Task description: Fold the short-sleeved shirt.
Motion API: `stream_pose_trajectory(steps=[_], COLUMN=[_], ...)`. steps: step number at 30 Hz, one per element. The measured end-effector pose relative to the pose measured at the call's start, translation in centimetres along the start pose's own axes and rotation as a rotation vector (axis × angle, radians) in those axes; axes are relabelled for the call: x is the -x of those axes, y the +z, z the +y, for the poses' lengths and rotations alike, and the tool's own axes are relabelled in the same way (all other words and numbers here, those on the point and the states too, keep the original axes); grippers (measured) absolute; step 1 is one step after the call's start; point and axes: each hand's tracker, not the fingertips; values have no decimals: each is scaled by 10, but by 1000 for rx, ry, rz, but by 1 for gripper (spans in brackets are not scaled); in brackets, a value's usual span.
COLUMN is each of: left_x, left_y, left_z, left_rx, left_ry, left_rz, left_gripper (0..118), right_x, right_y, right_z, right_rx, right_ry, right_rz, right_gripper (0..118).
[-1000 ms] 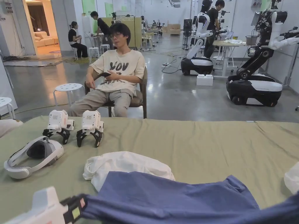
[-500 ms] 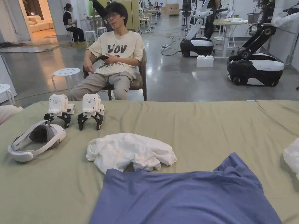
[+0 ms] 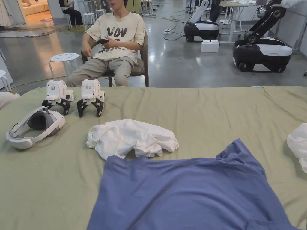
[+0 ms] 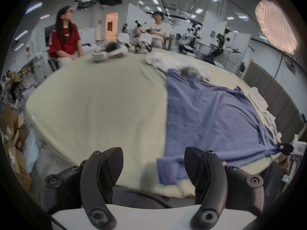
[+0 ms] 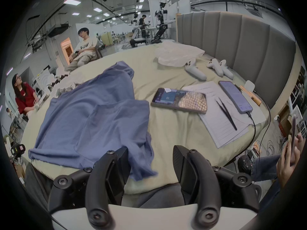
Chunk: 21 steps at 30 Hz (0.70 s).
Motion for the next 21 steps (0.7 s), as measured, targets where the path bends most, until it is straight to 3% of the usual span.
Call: stream_pose_trajectory(steps=[2, 6, 12, 18, 21], left_x=[-4, -20, -64, -87, -92], left_y=[11, 46, 117, 152, 156], left_z=[8, 29, 42, 42, 43], left_rx=[-81, -258, -567, -668, -653], left_ry=[-16, -21, -177, -270, -245], left_rz=[51, 21, 29, -37, -96], left_gripper=[80, 80, 80, 79, 70], right_x=[1, 9, 54, 84, 94], right_y=[11, 37, 87, 108, 110], right_z=[4, 18, 37, 47, 48], right_rx=[-87, -253, -469, -512, -519], right_ry=[-19, -69, 172, 213, 211], right_rz=[31, 130, 122, 209, 229], right_gripper=[55, 56, 57, 56, 35])
